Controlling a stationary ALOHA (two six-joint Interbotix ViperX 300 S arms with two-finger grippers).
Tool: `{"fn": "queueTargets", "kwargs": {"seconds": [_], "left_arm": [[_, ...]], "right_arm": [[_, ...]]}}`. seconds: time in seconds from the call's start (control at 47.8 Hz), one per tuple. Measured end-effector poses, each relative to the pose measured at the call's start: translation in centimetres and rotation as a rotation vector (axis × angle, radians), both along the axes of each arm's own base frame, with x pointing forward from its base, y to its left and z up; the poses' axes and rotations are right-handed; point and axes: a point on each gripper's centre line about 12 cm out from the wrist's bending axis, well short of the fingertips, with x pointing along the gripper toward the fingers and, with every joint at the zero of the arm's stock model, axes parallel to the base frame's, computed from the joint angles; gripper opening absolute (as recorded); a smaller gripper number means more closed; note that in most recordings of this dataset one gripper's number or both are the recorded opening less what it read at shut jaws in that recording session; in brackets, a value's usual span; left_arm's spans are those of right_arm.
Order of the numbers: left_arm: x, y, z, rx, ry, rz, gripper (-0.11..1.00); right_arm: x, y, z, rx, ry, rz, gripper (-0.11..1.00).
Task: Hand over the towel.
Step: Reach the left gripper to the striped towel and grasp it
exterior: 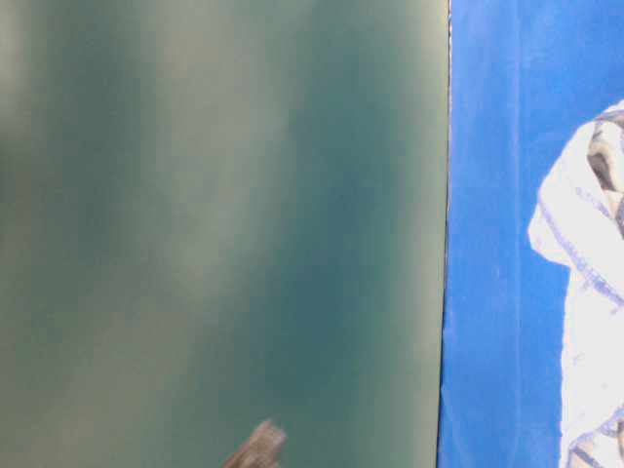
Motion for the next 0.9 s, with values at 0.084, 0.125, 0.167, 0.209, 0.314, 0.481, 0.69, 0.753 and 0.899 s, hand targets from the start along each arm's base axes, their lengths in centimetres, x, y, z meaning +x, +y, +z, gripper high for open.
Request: {"fn": "queueTargets", "kwargs": {"seconds": [0.084, 0.125, 0.167, 0.209, 0.314, 0.481, 0.69, 0.753, 0.899], "left_arm": [[1.7, 0.0, -1.3, -0.026, 0.082, 0.006, 0.92], [2.4, -0.1, -2.0, -0.031, 0.120, 0.006, 0.93], [3.1, -0.1, -2.8, -0.031, 0.168, 0.006, 0.93], [3.8, -0.3, -3.7, -0.029, 0.212, 0.001, 0.93], [5.7, -0.7, -6.3, -0.026, 0.330, -0.009, 0.93], [8.0, -1.1, -9.0, -0.023, 0.424, -0.013, 0.93], [9.5, -1.1, -12.7, -0.020, 0.514, -0.011, 0.93], [9.7, -1.1, -13.7, -0.014, 0.539, -0.014, 0.93], [10.1, -1.1, -14.8, -0.013, 0.560, -0.013, 0.93]], "right_arm": [[0.1, 0.0, -0.1, 0.000, 0.008, 0.000, 0.00], [0.1, 0.0, -0.2, -0.001, 0.009, 0.000, 0.00], [0.1, 0.0, -0.2, 0.000, 0.014, 0.000, 0.00], [0.1, 0.0, -0.3, -0.001, 0.017, 0.000, 0.00], [0.1, 0.0, -0.3, 0.000, 0.025, 0.000, 0.00], [0.2, -0.1, -0.6, 0.002, 0.040, -0.005, 0.00], [0.6, -0.1, -1.1, 0.004, 0.063, -0.006, 0.00], [0.6, -0.1, -1.2, 0.004, 0.067, -0.006, 0.00], [0.7, -0.2, -1.3, 0.004, 0.072, -0.008, 0.00]]}}
